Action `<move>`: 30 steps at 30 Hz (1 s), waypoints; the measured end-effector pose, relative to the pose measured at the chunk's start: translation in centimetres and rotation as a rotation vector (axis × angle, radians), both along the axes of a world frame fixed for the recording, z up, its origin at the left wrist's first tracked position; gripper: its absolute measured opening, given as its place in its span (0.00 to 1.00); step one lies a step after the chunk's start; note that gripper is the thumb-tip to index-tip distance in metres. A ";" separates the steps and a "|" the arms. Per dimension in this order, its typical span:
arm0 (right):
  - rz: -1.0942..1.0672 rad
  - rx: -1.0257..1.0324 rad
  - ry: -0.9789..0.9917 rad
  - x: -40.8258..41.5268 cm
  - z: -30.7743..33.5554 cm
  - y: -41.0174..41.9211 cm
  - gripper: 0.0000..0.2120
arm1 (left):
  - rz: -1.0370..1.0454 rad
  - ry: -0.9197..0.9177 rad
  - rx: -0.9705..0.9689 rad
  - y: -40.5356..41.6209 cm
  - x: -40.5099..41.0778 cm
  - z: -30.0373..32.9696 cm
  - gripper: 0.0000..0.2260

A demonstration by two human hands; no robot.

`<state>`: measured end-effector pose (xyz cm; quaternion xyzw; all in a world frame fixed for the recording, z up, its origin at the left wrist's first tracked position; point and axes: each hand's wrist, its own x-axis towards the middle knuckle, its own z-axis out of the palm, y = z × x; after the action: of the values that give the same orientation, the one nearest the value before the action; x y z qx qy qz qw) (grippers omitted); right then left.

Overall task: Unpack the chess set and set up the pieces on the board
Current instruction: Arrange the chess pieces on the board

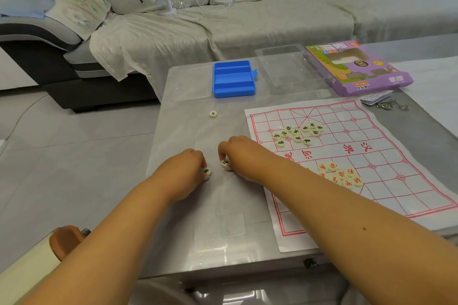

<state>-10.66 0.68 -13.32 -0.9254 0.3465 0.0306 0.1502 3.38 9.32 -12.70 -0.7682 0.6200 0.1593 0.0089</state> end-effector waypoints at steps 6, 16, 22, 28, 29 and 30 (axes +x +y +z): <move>-0.111 0.027 0.018 -2.2 1.2 -1.8 0.14 | 0.008 0.020 -0.042 -1.8 -1.1 -0.1 0.10; -0.559 0.062 0.097 -12.9 1.6 -6.8 0.13 | 0.066 0.204 -0.061 -6.6 -3.6 -0.1 0.08; -0.599 0.062 0.091 -13.7 1.2 -7.7 0.14 | 0.139 0.326 -0.068 -9.1 -5.8 -0.3 0.05; -0.688 0.013 0.083 -14.8 0.7 -8.5 0.15 | 0.057 0.129 -0.076 -12.4 -9.6 -0.4 0.15; -0.690 0.013 0.067 -14.8 0.7 -8.7 0.15 | 0.057 0.093 -0.074 -12.9 -10.0 -0.5 0.16; -0.687 0.015 0.045 -14.7 0.6 -9.0 0.15 | 0.053 0.070 -0.073 -13.5 -10.3 -0.6 0.17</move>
<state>-25.33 -8.30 -12.68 -0.7526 0.6410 0.0012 0.1506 -6.95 -4.14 -13.31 -0.7781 0.6049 0.1634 -0.0453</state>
